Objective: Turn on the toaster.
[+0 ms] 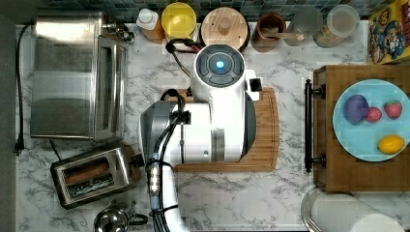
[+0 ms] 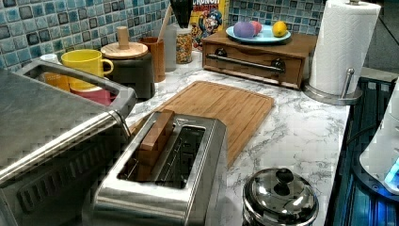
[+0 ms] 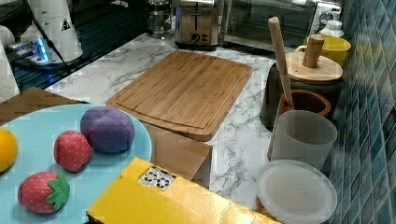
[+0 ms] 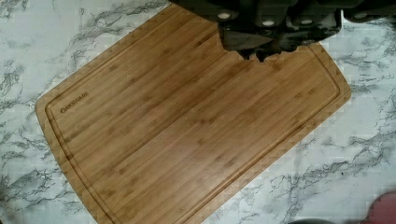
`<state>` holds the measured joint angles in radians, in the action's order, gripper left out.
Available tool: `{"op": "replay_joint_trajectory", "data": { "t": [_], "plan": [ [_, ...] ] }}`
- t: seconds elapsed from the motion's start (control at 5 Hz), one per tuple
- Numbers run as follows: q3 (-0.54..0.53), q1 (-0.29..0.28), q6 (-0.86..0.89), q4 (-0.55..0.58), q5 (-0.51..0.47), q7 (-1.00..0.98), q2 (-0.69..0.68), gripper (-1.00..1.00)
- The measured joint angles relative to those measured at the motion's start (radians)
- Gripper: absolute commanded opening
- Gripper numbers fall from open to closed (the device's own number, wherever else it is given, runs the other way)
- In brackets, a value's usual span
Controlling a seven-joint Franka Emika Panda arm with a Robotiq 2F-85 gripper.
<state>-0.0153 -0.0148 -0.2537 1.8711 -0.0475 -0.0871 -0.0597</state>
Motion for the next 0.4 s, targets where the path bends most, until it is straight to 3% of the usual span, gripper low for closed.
{"op": "replay_joint_trajectory", "data": {
  "t": [0.4],
  "plan": [
    [-0.007, 0.002, -0.003, 0.011, -0.001, -0.003, -0.008, -1.0]
  ]
}}
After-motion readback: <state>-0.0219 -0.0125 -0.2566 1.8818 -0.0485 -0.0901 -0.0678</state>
